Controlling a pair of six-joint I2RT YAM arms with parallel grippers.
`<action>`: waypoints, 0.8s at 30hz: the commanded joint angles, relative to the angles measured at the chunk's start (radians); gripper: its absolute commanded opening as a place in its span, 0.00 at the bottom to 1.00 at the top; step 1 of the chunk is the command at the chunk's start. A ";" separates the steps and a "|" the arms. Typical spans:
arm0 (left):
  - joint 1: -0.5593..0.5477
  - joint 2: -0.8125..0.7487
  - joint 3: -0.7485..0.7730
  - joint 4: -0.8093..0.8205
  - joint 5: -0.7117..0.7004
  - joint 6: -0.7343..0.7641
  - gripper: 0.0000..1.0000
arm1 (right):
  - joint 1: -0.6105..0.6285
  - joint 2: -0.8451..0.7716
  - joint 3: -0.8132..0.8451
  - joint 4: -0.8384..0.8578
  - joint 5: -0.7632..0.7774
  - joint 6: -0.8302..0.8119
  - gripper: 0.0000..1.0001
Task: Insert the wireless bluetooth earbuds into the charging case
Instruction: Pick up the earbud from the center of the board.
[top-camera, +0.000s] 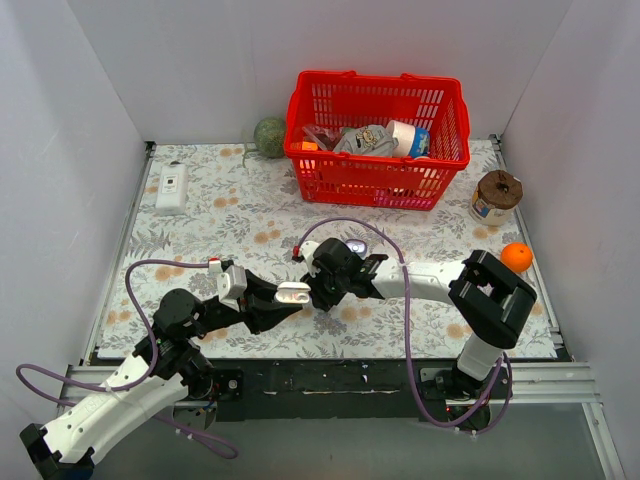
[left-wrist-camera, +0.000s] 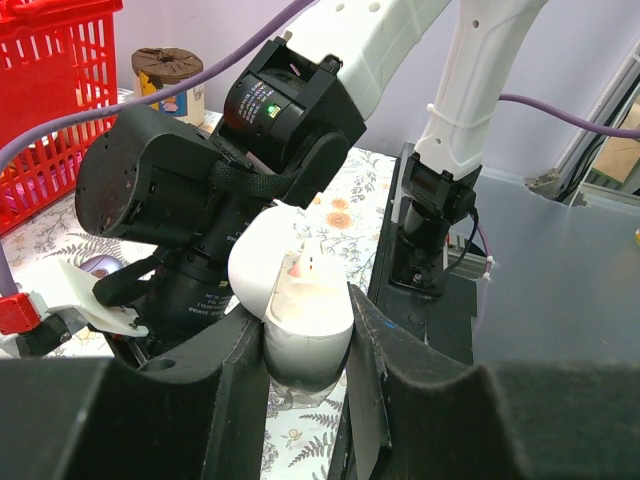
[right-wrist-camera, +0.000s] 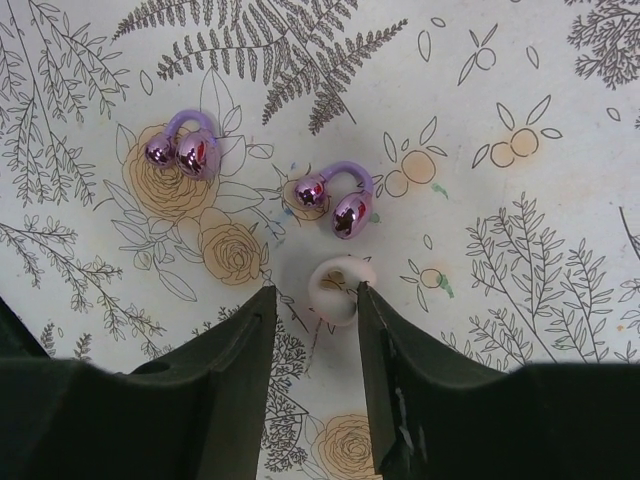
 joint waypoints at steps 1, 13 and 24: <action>-0.002 -0.002 -0.001 0.007 -0.012 0.003 0.00 | -0.004 0.018 0.012 0.000 0.038 0.014 0.43; -0.004 0.012 0.003 0.010 -0.007 0.003 0.00 | -0.018 0.010 -0.005 -0.012 0.111 0.036 0.40; -0.002 0.012 -0.003 0.017 -0.007 -0.005 0.00 | -0.029 -0.003 -0.014 -0.012 0.127 0.036 0.22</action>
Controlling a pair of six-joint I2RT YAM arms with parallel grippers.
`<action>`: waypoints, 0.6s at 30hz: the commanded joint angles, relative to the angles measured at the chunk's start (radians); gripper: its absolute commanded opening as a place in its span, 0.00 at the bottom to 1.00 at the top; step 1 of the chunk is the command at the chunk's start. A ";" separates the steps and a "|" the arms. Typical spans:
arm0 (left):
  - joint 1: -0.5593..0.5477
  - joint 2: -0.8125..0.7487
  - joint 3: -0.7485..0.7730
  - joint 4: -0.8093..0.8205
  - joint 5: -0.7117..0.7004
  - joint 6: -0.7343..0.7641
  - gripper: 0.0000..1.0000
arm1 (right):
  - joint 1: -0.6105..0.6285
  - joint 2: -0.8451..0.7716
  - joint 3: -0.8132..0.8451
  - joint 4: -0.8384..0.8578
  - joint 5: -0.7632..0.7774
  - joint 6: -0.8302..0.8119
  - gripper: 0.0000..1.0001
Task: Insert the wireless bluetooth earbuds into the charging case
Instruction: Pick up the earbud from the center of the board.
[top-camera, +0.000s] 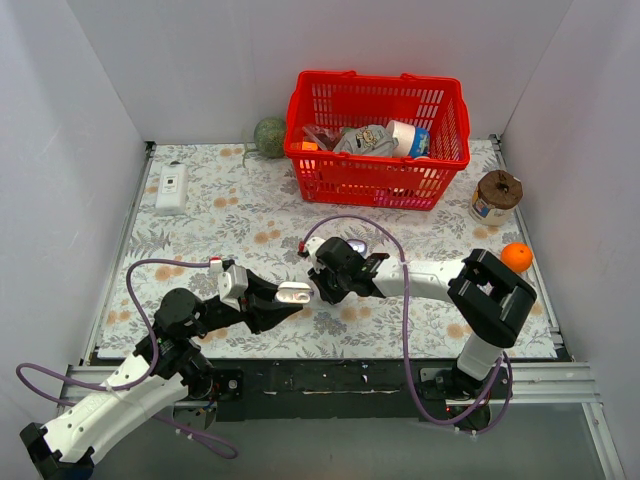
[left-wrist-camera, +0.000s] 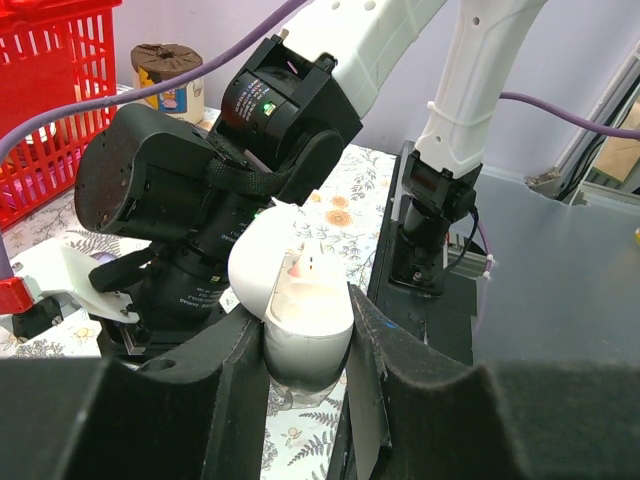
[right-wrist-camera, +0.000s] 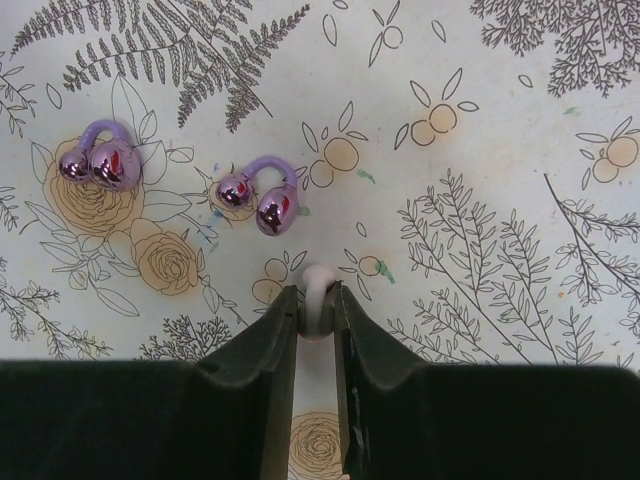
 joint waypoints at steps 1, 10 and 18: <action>-0.002 0.001 -0.001 0.016 -0.007 -0.004 0.00 | -0.006 -0.011 -0.006 -0.002 0.026 0.006 0.22; -0.002 0.000 0.003 0.012 -0.004 -0.006 0.00 | -0.014 -0.116 0.015 -0.075 0.071 0.010 0.01; -0.004 0.041 0.025 0.028 0.034 0.013 0.00 | -0.025 -0.535 0.087 -0.327 -0.117 -0.123 0.01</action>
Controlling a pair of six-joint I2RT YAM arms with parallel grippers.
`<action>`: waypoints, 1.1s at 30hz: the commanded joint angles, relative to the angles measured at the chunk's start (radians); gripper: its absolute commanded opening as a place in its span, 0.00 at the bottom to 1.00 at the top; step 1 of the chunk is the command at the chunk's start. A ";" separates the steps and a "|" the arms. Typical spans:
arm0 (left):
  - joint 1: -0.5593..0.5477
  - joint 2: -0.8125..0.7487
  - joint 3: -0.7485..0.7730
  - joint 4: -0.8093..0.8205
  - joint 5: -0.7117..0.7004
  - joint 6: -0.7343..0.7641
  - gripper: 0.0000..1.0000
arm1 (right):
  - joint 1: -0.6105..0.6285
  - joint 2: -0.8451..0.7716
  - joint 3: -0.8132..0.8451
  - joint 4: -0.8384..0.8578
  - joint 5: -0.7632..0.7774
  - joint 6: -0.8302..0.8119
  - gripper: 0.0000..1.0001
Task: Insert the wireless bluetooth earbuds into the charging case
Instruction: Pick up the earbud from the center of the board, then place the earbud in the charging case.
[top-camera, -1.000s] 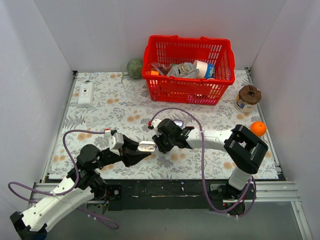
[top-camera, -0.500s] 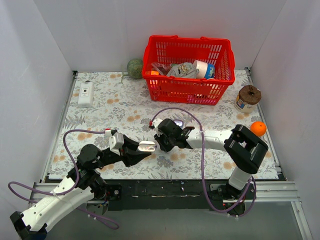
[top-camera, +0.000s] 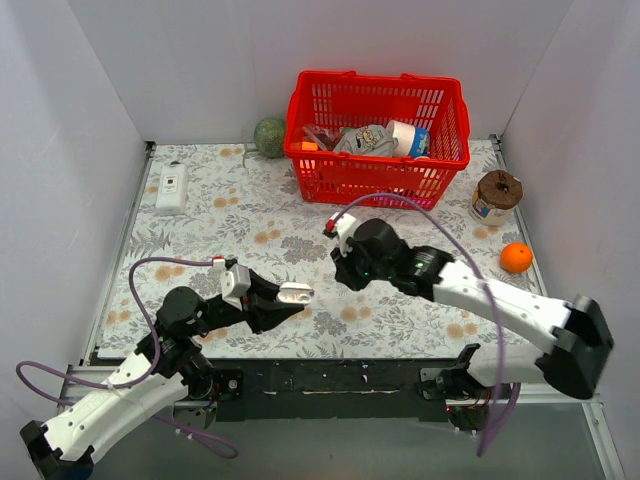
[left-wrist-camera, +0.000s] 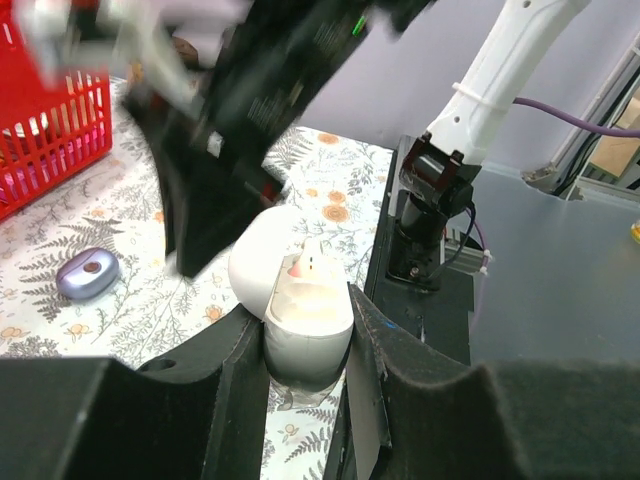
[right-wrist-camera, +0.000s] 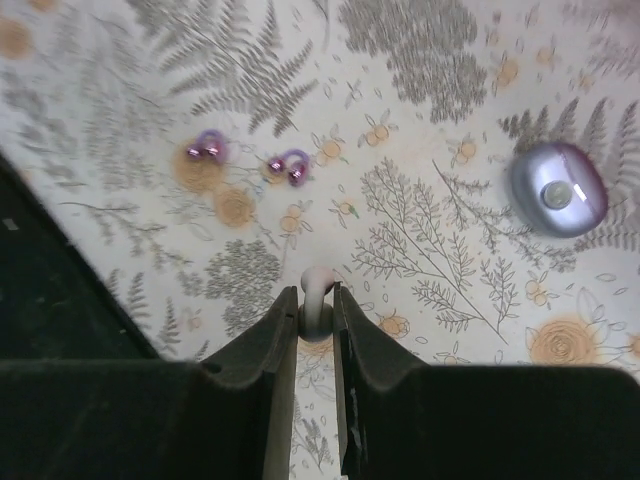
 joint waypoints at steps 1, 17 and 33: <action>-0.002 0.059 0.026 0.039 0.038 0.015 0.00 | 0.002 -0.263 0.102 -0.205 -0.194 -0.136 0.01; -0.002 0.490 0.212 0.184 0.389 0.042 0.00 | 0.029 -0.526 0.193 -0.402 -0.457 -0.283 0.01; -0.002 0.580 0.246 0.173 0.425 0.090 0.00 | 0.072 -0.418 0.200 -0.189 -0.482 -0.221 0.01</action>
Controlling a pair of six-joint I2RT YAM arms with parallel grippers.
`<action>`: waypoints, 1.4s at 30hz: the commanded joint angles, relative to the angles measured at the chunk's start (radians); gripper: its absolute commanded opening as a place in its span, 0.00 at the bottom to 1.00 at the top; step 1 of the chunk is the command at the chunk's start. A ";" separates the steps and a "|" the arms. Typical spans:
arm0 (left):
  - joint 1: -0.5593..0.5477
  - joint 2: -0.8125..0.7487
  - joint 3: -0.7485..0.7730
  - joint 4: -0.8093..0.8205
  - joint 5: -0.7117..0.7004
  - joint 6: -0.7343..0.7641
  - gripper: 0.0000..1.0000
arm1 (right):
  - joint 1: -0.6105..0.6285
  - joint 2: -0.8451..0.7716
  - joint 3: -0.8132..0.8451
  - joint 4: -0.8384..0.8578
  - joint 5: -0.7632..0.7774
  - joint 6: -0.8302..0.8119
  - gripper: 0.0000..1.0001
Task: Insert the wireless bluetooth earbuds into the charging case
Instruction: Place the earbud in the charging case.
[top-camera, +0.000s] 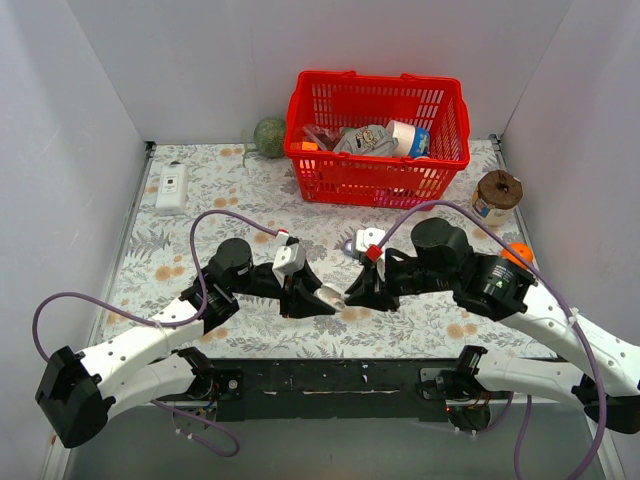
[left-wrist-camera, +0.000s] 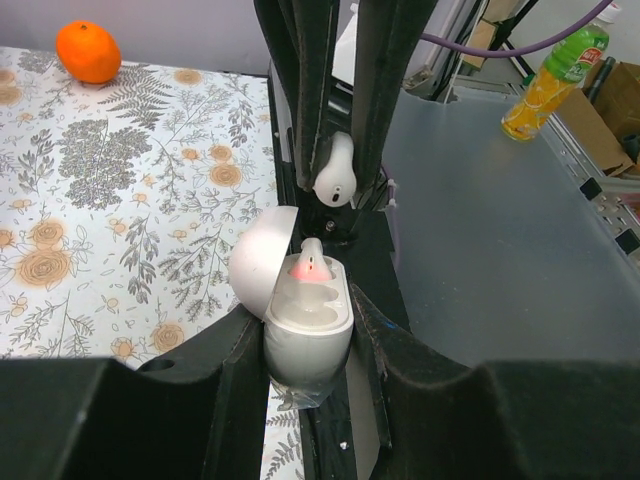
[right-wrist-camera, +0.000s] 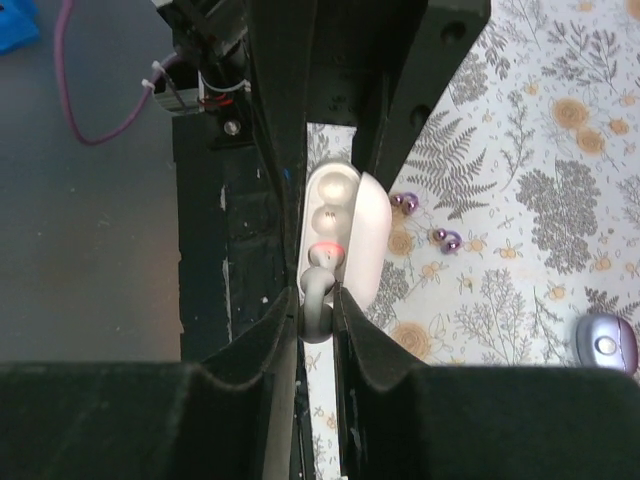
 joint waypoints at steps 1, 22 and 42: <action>-0.002 0.003 0.023 0.028 0.001 0.024 0.00 | 0.021 0.021 0.014 0.125 -0.037 0.034 0.01; -0.009 0.016 0.012 0.082 0.002 -0.021 0.00 | 0.066 0.089 -0.023 0.223 0.089 0.046 0.01; -0.016 0.000 -0.005 0.112 -0.017 -0.033 0.00 | 0.070 0.115 0.002 0.148 0.202 0.004 0.01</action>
